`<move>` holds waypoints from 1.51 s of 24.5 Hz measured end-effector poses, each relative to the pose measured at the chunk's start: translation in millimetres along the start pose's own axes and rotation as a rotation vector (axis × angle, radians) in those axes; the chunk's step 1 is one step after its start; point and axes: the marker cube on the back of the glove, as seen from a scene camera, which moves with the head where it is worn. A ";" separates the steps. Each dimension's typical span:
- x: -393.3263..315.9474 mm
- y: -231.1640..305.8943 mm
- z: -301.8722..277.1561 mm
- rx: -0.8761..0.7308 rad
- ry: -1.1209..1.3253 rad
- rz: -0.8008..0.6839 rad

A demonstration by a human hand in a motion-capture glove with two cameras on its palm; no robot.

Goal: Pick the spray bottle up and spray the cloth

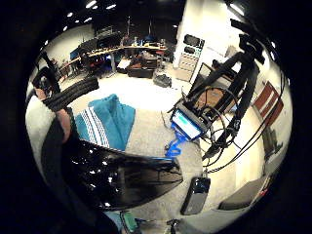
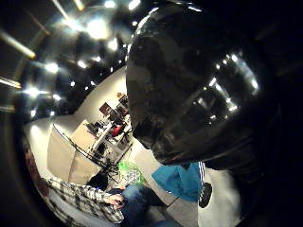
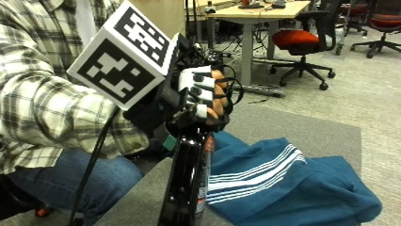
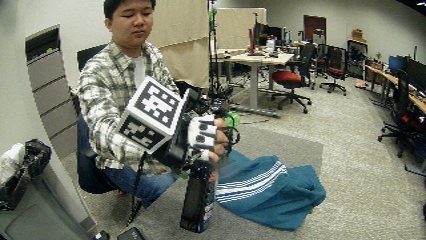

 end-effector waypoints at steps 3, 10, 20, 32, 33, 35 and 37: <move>-15.2 -2.0 1.9 -0.025 0.032 -0.058; -40.8 -4.6 10.8 -0.082 0.110 -0.155; -52.3 -4.8 32.6 -0.192 0.259 -0.255; -75.1 2.5 66.2 -0.308 0.438 -0.411; -75.2 3.4 68.6 -0.314 0.460 -0.419; -74.8 5.5 73.6 -0.329 0.507 -0.433; -74.9 8.7 78.5 -0.351 0.543 -0.452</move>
